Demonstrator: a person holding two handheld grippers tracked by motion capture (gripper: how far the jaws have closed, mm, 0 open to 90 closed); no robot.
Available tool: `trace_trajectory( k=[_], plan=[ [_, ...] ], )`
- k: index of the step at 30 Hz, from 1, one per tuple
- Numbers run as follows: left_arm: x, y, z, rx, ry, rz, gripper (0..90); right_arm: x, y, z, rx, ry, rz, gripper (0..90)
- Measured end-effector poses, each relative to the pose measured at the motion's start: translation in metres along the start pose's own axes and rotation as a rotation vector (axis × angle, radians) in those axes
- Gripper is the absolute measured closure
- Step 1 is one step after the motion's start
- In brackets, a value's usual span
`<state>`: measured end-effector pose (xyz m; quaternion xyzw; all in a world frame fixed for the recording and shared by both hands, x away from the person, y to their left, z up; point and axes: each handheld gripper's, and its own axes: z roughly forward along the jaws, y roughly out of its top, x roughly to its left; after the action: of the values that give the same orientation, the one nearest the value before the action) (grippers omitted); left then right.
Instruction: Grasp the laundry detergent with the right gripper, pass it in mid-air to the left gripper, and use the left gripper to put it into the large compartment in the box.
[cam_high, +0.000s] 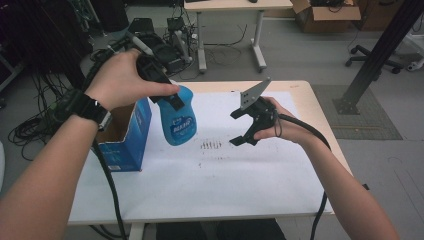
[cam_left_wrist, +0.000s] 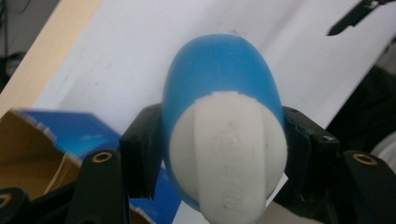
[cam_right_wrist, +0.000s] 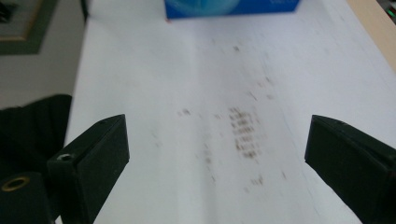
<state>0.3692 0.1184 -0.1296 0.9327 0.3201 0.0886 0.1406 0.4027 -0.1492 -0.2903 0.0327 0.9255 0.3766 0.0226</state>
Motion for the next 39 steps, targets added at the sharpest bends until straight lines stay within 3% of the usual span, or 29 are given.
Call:
trace_trajectory(
  k=[2, 3, 5, 6, 12, 17, 21, 26, 32, 39],
  plan=[
    [0.011, -0.004, -0.009, -0.012, 0.023, -0.076, 37.9, -0.003, -0.007, -0.006, 0.040, -0.031, 0.007, 6.7],
    [0.014, -0.006, -0.012, -0.015, 0.033, -0.095, 37.9, -0.006, -0.016, -0.011, 0.071, -0.039, 0.009, 6.7],
    [0.023, -0.010, -0.020, -0.022, 0.057, -0.143, 37.9, -0.007, -0.020, -0.014, 0.082, -0.042, 0.015, 6.6],
    [0.028, -0.012, -0.024, -0.024, 0.066, -0.183, 37.9, -0.010, -0.029, -0.020, 0.116, -0.062, 0.020, 6.5],
    [0.053, -0.024, -0.041, -0.016, 0.139, -0.342, 37.9, -0.013, -0.048, -0.033, 0.204, -0.112, 0.035, 6.8],
    [0.073, -0.038, -0.054, -0.015, 0.201, -0.464, 37.9, -0.016, -0.060, -0.042, 0.219, -0.132, 0.055, 6.8],
    [0.084, -0.047, -0.060, -0.025, 0.218, -0.541, 37.9, -0.019, -0.068, -0.052, 0.228, -0.154, 0.071, 6.8],
    [0.096, -0.059, -0.062, -0.018, 0.232, -0.622, 38.0, -0.021, -0.074, -0.062, 0.238, -0.168, 0.081, 6.7],
    [0.109, -0.073, -0.058, -0.001, 0.273, -0.683, 37.9, -0.022, -0.079, -0.069, 0.245, -0.177, 0.092, 6.9],
    [0.118, -0.088, -0.049, 0.013, 0.269, -0.725, 37.9, -0.024, -0.082, -0.071, 0.245, -0.186, 0.100, 7.2]
  ],
)
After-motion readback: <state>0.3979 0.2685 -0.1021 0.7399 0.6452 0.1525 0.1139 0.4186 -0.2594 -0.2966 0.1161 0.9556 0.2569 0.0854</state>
